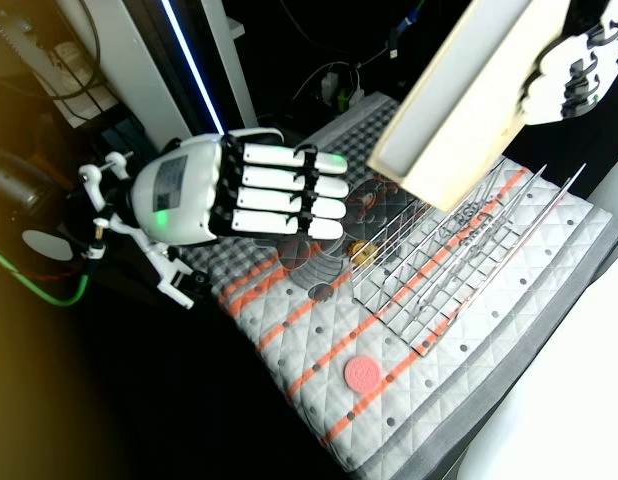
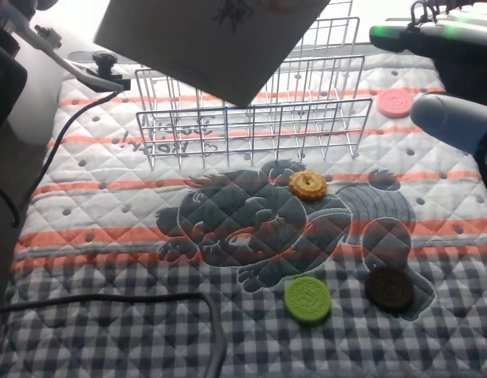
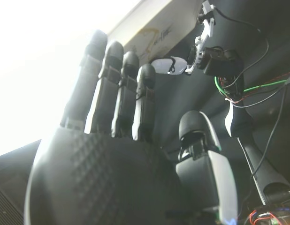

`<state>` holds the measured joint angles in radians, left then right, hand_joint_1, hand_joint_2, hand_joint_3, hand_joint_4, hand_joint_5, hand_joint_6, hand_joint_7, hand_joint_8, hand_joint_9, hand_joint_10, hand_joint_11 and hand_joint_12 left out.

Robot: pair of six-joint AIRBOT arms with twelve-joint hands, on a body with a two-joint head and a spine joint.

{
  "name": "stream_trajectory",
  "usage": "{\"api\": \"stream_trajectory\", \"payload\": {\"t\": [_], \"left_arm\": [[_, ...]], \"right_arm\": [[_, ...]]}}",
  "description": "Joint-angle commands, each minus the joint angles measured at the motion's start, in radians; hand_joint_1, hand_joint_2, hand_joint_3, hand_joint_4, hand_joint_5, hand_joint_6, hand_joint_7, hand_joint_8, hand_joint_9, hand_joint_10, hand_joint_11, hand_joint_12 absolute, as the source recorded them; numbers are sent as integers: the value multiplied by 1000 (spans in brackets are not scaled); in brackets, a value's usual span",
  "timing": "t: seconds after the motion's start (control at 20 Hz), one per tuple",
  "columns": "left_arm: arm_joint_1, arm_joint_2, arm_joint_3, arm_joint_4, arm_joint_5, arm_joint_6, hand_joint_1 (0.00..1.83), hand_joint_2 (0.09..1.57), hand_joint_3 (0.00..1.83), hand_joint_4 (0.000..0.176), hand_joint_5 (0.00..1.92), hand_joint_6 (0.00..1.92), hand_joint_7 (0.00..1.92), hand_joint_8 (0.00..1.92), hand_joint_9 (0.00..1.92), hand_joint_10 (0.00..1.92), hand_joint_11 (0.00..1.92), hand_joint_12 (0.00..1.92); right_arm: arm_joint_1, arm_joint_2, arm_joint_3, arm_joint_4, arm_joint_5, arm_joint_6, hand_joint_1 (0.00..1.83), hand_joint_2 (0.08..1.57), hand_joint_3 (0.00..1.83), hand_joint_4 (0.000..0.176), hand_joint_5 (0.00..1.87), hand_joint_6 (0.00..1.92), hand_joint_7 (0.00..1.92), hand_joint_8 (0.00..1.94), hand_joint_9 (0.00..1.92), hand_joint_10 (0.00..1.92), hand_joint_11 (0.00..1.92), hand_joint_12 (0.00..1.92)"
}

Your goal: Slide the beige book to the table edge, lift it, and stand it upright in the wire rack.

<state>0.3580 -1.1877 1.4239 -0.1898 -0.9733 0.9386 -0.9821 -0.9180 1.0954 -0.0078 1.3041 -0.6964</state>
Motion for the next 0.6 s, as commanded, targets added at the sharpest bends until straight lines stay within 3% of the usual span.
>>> {"api": "stream_trajectory", "payload": {"t": [0.0,0.15,0.2,0.25,0.3,0.35,0.4,0.45,0.5,0.55], "left_arm": [[-14,13,-1,-6,-126,-14,1272,1045,1,0,1085,740,1217,701,1376,489,1039,1352],[10,12,-10,-7,-140,-13,1259,1058,1,0,1073,791,1164,762,1322,524,1000,1364],[24,11,-14,-12,-151,-13,1273,1054,0,0,1056,780,1207,727,1324,514,959,1332],[37,12,-19,-17,-163,-13,1374,1060,0,0,1013,734,1174,659,1112,1014,967,1319],[50,13,-26,-23,-178,-13,1388,1069,2,0,1060,668,1098,779,1005,1184,854,1383],[69,13,-32,-30,-196,-13,1229,1075,2,0,1073,779,1077,1232,1062,1668,1015,1813],[80,13,-37,-35,-209,-13,1270,1088,1,0,1070,657,1044,1171,1011,1372,893,1670],[94,13,-42,-40,-222,-13,1282,1076,0,0,1056,682,1104,1018,1065,1132,901,1500],[107,13,-47,-47,-230,-13,1370,1082,1,0,967,799,1091,802,1032,1196,920,1284],[118,13,-51,-55,-236,-11,1389,1075,0,0,975,828,1086,745,1056,1143,952,1159]], "right_arm": [[4,-2,2,19,118,4,0,1384,9,7,504,7,546,7,571,15,590,21],[2,-3,2,19,118,8,0,1391,7,19,510,6,556,7,583,12,603,21],[1,-4,2,19,118,8,0,1395,8,10,511,6,556,6,579,9,608,22],[0,-4,2,20,118,9,0,1397,8,8,510,5,555,5,580,9,612,23],[0,-4,2,20,118,11,0,1414,13,0,508,3,552,3,579,7,621,24],[-1,-5,2,20,118,12,0,1416,12,0,511,4,557,5,583,7,622,23],[-2,-5,2,21,118,12,0,1413,10,0,509,3,556,3,583,7,622,22],[-2,-6,2,21,121,13,0,1417,10,0,513,4,557,4,577,4,607,15],[-3,-6,2,22,124,13,0,1419,9,0,512,3,551,1,591,8,648,30],[-5,-6,2,23,126,14,0,1422,9,0,509,2,548,0,593,8,658,33]]}}
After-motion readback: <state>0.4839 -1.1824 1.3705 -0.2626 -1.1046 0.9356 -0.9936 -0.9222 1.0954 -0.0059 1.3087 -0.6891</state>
